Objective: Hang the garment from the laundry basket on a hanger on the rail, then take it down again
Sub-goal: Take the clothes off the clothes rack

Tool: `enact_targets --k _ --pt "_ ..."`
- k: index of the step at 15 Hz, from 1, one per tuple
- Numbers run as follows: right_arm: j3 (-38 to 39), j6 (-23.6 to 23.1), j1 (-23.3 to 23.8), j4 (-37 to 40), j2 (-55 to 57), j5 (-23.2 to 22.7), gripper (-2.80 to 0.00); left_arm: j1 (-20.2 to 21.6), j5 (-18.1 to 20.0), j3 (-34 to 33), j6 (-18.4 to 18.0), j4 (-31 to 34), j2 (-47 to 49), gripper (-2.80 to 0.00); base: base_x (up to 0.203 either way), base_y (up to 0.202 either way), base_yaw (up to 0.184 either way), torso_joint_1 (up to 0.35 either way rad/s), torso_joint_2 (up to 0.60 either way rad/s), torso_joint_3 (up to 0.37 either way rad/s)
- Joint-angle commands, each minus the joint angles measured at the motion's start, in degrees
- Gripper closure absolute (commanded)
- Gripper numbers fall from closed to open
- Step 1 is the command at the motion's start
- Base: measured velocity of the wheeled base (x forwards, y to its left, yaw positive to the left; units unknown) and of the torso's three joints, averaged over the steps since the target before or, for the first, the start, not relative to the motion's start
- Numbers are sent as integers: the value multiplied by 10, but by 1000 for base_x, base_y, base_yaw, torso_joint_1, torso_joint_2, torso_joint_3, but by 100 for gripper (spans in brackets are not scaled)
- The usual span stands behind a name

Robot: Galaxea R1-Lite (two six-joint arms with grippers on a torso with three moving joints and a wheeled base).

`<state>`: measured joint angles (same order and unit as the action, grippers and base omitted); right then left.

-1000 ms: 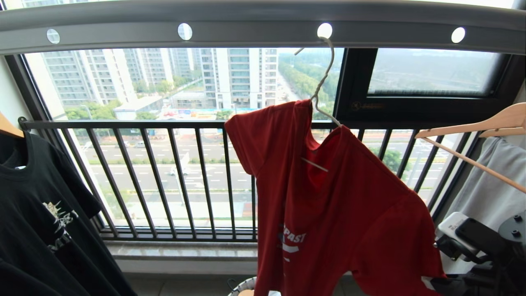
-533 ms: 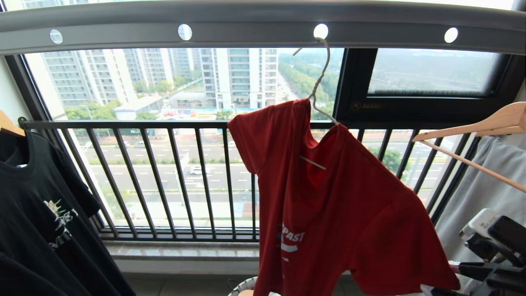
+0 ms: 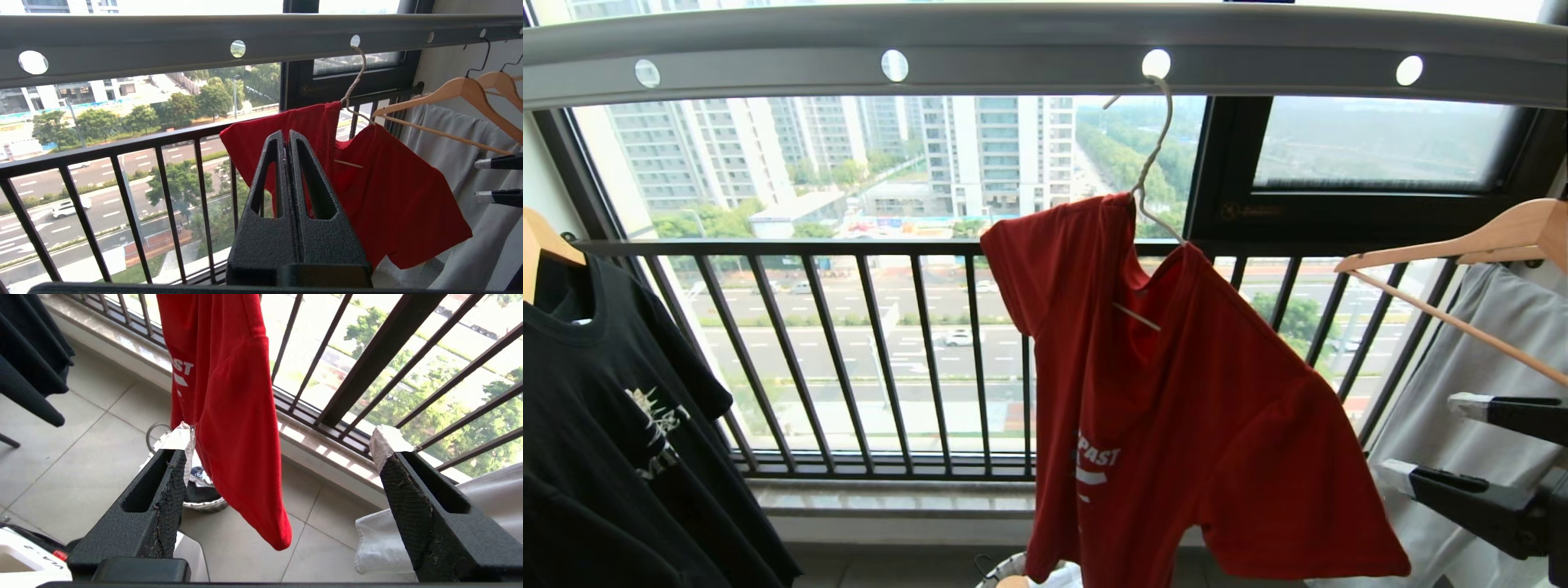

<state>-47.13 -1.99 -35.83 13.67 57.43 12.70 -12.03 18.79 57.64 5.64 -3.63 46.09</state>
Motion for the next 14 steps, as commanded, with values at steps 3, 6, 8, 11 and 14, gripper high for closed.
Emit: enact_targets --k 3,6,8,11,14 --pt "-119 -22 0 0 116 0 -280 0 10 0 1 1 1 0 0 0 0 0 0 0" --pt "-171 -41 0 1 175 0 -280 0 9 0 1 1 5 0 0 0 0 0 0 0" --pt "-201 -45 0 1 208 0 -280 0 9 0 1 1 8 0 0 0 0 0 0 0" --pt "-232 -59 1 2 250 0 -280 0 9 -1 1 1 9 0 0 0 0 0 0 0" --pt "-263 -67 3 0 286 0 -280 0 9 0 2 1 19 0 0 0 0 0 0 0"
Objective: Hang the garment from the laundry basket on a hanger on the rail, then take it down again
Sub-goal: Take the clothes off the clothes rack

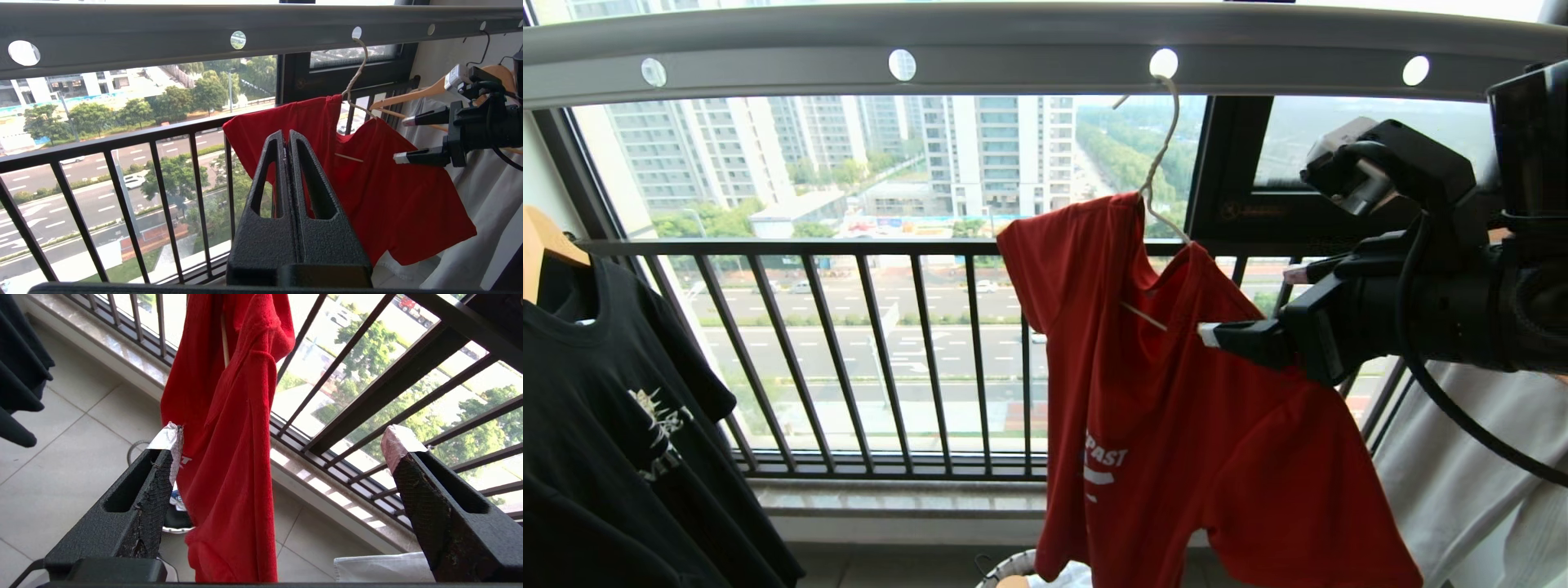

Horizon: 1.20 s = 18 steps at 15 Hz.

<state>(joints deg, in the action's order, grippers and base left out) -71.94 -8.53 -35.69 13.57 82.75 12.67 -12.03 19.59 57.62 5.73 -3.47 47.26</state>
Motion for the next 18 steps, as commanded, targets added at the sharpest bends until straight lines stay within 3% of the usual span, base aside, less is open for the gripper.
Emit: enact_targets --k 1,4,5,10,13,15,18 --pt "-25 -5 8 1 45 1 -280 0 1 -1 1 0 8 0 0 0 0 0 0 0" --pt "-31 -43 29 0 65 0 -280 0 1 0 1 -1 5 0 0 0 0 0 0 0" --pt "-32 -51 29 0 68 0 0 0 1 -1 1 -1 5 0 0 0 0 0 0 0" --pt "-29 -67 29 4 68 -18 0 -1 20 -10 3 -1 9 0 0 0 0 0 0 0" --pt "-31 -75 28 3 59 -19 0 -8 102 -37 14 -1 17 0 0 0 0 0 0 0" --pt "-31 -76 22 4 45 -20 0 -52 139 -57 18 -1 26 0 0 0 0 0 0 0" --pt "-25 -76 18 7 26 -20 0 -118 148 -67 21 -6 73 0 0 0 0 0 0 0"
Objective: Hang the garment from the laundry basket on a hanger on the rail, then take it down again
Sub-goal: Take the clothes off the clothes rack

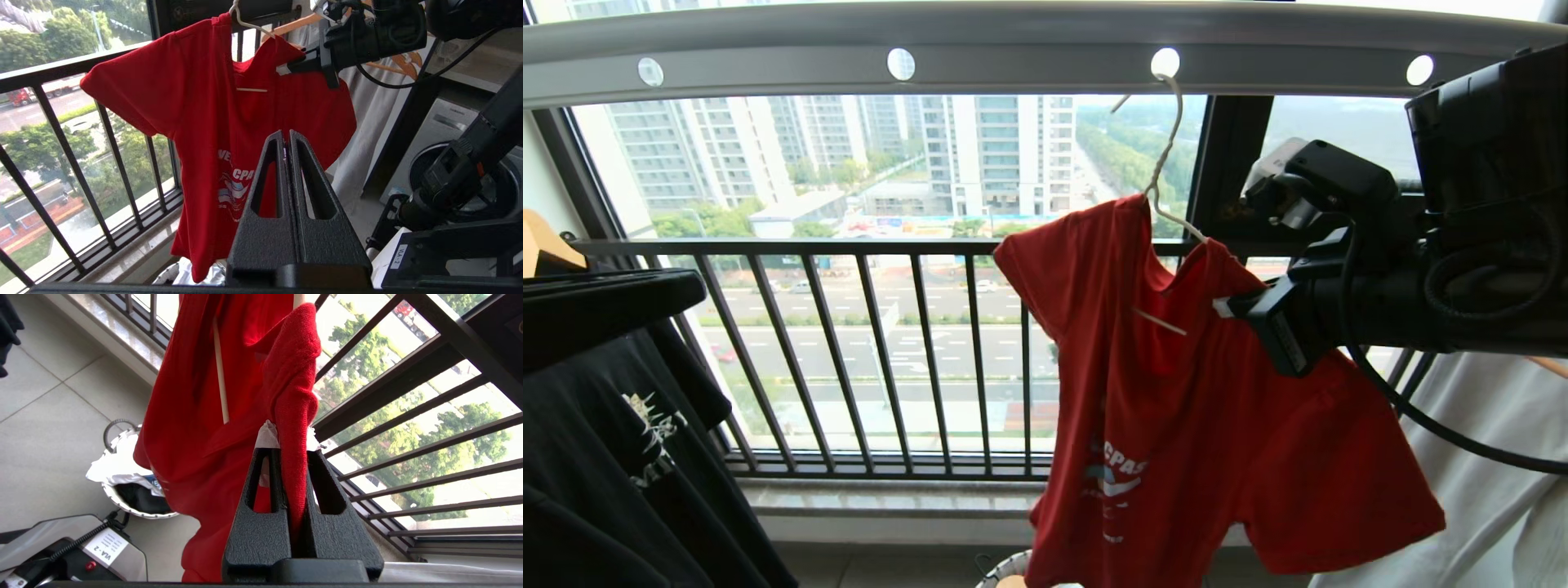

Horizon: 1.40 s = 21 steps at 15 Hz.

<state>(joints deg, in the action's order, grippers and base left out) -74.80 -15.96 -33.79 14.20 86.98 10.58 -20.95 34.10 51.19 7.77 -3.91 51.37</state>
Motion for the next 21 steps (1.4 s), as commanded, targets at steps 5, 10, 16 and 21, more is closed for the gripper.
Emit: enact_targets --k 5,10,16,21 --pt "7 -1 -20 14 -18 -2 0 -113 2 56 -4 -8 163 0 0 0 0 0 0 0" --pt "10 -3 -38 16 -19 -1 0 -160 -19 88 -2 -108 302 0 0 0 0 0 0 0" --pt "13 -3 -43 16 -23 0 0 -210 -160 183 -14 -117 407 -280 0 0 0 0 0 0" --pt "15 -3 -49 16 -31 0 0 -219 -242 212 -44 -118 438 -280 0 0 0 0 0 0"
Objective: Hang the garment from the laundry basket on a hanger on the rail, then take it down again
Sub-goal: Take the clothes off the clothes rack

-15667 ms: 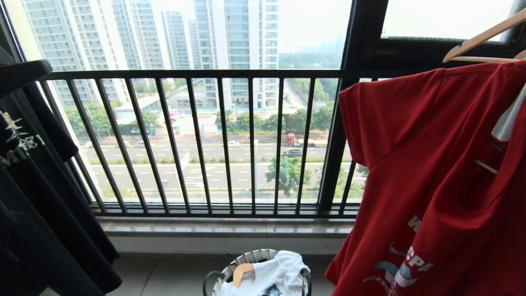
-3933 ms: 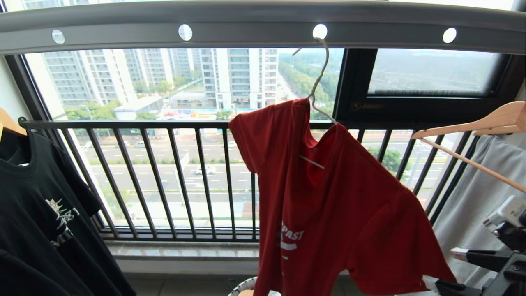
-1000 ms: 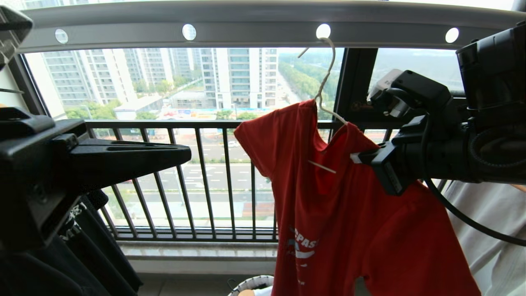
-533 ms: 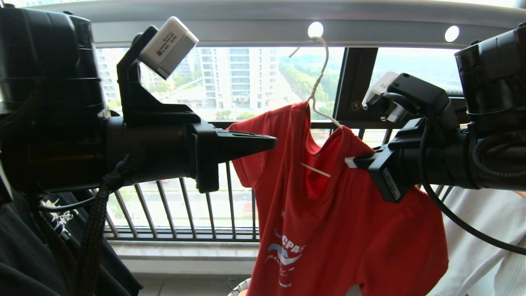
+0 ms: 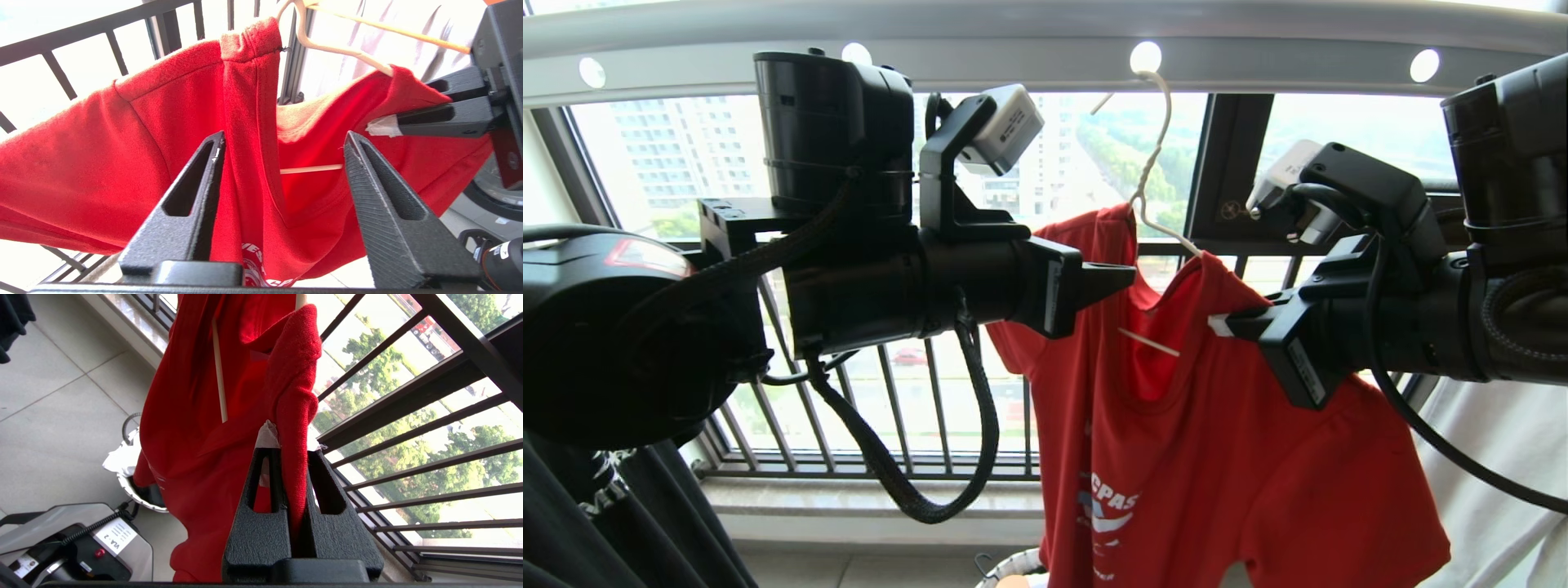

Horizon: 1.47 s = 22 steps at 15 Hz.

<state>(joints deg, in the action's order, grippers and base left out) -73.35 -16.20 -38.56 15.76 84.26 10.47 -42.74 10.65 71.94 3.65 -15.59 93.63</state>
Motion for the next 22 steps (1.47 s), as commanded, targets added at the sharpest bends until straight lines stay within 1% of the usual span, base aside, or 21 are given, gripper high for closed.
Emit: enact_targets --k 1,2,7,8,12,14,17,20,22 --pt "3 -1 -1 1 -6 1 0 -2 -18 8 -5 -2 17 -280 0 0 0 0 0 0" --pt "5 -1 -1 1 -9 0 0 -3 -28 14 -6 -2 20 -280 0 0 0 0 0 0" --pt "10 -1 -12 1 -21 1 0 -2 -34 22 -8 -4 26 -280 0 0 0 0 0 0" --pt "10 -2 -13 1 -24 1 0 -2 -34 25 -8 -3 27 0 0 0 0 0 0 0" --pt "13 -2 -13 3 -32 2 0 -2 -34 29 -8 -4 28 0 0 0 0 0 0 0" --pt "9 -2 -13 37 -39 2 0 -2 -35 29 -8 -4 24 0 0 0 0 0 0 0" --pt "8 -2 -18 39 -41 3 0 -2 -36 26 -8 -3 12 0 0 0 0 0 0 0" --pt "8 -2 -18 39 -39 3 0 -2 -57 20 -6 -3 -2 0 0 0 0 0 0 0" --pt "7 -2 -18 39 -38 6 0 1 -63 19 -1 -3 -13 0 0 0 0 0 0 0"
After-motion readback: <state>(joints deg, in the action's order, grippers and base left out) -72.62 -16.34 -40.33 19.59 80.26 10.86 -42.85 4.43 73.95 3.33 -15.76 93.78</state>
